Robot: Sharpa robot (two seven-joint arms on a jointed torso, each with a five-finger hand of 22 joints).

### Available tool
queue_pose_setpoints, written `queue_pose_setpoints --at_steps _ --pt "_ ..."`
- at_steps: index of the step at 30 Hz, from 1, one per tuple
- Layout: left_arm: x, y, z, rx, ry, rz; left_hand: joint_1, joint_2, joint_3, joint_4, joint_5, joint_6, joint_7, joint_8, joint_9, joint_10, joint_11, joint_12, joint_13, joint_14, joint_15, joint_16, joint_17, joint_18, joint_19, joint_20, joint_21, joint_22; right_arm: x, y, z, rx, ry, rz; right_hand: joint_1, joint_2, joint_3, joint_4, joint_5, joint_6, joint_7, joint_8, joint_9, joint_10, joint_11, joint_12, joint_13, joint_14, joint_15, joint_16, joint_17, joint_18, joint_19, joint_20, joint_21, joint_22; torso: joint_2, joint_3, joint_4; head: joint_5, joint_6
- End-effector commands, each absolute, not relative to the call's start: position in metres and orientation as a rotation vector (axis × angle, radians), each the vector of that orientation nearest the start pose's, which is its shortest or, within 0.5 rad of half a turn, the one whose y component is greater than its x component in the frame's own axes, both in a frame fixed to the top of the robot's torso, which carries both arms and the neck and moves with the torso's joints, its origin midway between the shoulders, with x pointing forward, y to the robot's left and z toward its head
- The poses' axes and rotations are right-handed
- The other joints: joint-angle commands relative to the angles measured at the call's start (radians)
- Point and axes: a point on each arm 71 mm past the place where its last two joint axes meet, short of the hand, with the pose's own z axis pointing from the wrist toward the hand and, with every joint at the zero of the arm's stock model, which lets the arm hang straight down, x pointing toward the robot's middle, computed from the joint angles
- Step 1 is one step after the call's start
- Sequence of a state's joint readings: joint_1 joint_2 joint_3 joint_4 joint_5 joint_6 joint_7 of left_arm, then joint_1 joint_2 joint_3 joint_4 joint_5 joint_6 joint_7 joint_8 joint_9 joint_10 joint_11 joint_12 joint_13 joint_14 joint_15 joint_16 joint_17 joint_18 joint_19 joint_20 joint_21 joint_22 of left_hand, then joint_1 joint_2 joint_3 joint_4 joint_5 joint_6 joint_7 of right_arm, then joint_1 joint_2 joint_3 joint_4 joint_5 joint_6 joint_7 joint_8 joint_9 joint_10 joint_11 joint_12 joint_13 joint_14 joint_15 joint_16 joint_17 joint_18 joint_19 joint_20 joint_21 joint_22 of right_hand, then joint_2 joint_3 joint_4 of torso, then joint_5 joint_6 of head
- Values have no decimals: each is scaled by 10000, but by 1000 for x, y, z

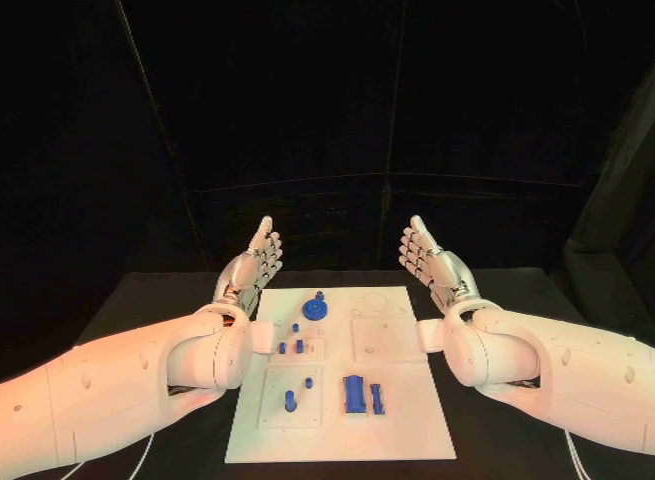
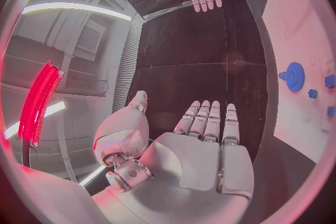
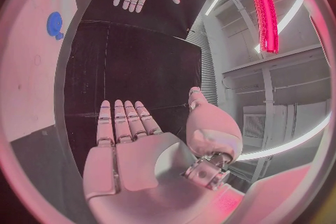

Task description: Assemble the parts on the task board

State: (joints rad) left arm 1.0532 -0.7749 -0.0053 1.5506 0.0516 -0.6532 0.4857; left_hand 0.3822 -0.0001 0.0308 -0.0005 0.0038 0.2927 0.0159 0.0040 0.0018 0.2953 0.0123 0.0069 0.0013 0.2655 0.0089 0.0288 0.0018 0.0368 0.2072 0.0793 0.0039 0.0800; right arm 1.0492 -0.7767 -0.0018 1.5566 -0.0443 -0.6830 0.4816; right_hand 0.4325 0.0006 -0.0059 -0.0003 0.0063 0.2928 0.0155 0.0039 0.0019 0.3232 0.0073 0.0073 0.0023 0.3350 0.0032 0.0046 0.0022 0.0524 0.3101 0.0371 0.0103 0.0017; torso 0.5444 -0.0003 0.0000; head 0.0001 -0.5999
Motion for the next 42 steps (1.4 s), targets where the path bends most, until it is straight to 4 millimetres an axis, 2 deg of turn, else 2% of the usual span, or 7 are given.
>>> queue_pose_setpoints --at_steps 1,18,24,25,26,28,42 --pt "462 192 -224 -12090 12182 -12293 -1263 1 -308 5 -38 -961 -159 -40 -18 -971 -123 -69 -13 -878 -89 -288 -18 -368 -694 -793 -39 -800 462 -192 -224 12089 12178 12289 -1415 -6 59 3 -63 -956 -155 -39 -19 -1050 -73 -73 -23 -1094 -32 -46 -22 -524 -1017 -371 -103 -17 -2 3 0 -1 -1" --pt "462 192 -224 -12089 12178 -12289 -2550 1 -308 5 -38 -1950 -159 -40 -18 -1968 -123 -69 -13 -1737 -89 -288 -18 -368 -1364 -793 -39 -800 462 -192 -224 12089 12178 12289 -2865 -6 59 3 -63 -1936 -155 -39 -19 -2148 -73 -73 -23 -2231 -32 -46 -22 -524 -2054 -371 -103 -17 -2 3 0 -1 -1" --pt "462 192 -224 -12089 12178 -12289 -2799 1 -308 5 -38 -2134 -159 -40 -18 -2145 -123 -69 -13 -1930 -89 -288 -18 -368 -2072 -793 -39 -800 462 -192 -224 12089 12178 12289 -3160 -6 59 3 -63 -2131 -155 -39 -19 -2367 -73 -73 -23 -2458 -32 -46 -22 -524 -2268 -371 -103 -17 -2 3 0 -1 -1" --pt "462 192 -224 -12089 12178 -12289 -2890 1 -308 5 -38 -2220 -159 -40 -18 -2239 -123 -69 -13 -2655 -89 -288 -18 -368 -2072 -793 -39 -800 462 -192 -224 12089 12178 12289 -3336 -6 59 3 -63 -2928 -155 -39 -19 -2498 -73 -73 -23 -2593 -32 -46 -22 -524 -2400 -371 -103 -17 -2 3 0 -1 -1" --pt "462 192 -224 -12089 12178 -12289 -2952 1 -308 5 -38 -2927 -159 -40 -18 -2953 -123 -69 -13 -2655 -89 -288 -18 -368 -2072 -793 -39 -800 462 -192 -224 12089 12178 12289 -3394 -6 59 3 -63 -2928 -155 -39 -19 -2531 -73 -73 -23 -2633 -32 -46 -22 -524 -3101 -371 -103 -17 -2 3 0 -1 -1" --pt "462 192 -224 -12089 12178 -12289 -3822 1 -308 5 -38 -2927 -159 -40 -18 -2953 -123 -69 -13 -2655 -89 -288 -18 -368 -2072 -793 -39 -800 462 -192 -224 12089 12178 12289 -4325 -6 59 3 -63 -2928 -155 -39 -19 -3232 -73 -73 -23 -3350 -32 -46 -22 -524 -3101 -371 -103 -17 -2 3 0 -1 -1" --pt "462 192 -224 -12089 12178 -12289 -3822 1 -308 5 -38 -2927 -159 -40 -18 -2953 -123 -69 -13 -2655 -89 -288 -18 -368 -2072 -793 -39 -800 462 -192 -224 12089 12178 12289 -4325 -6 59 3 -63 -2928 -155 -39 -19 -3232 -73 -73 -23 -3350 -32 -46 -22 -524 -3101 -371 -103 -17 -2 3 0 -1 -1"
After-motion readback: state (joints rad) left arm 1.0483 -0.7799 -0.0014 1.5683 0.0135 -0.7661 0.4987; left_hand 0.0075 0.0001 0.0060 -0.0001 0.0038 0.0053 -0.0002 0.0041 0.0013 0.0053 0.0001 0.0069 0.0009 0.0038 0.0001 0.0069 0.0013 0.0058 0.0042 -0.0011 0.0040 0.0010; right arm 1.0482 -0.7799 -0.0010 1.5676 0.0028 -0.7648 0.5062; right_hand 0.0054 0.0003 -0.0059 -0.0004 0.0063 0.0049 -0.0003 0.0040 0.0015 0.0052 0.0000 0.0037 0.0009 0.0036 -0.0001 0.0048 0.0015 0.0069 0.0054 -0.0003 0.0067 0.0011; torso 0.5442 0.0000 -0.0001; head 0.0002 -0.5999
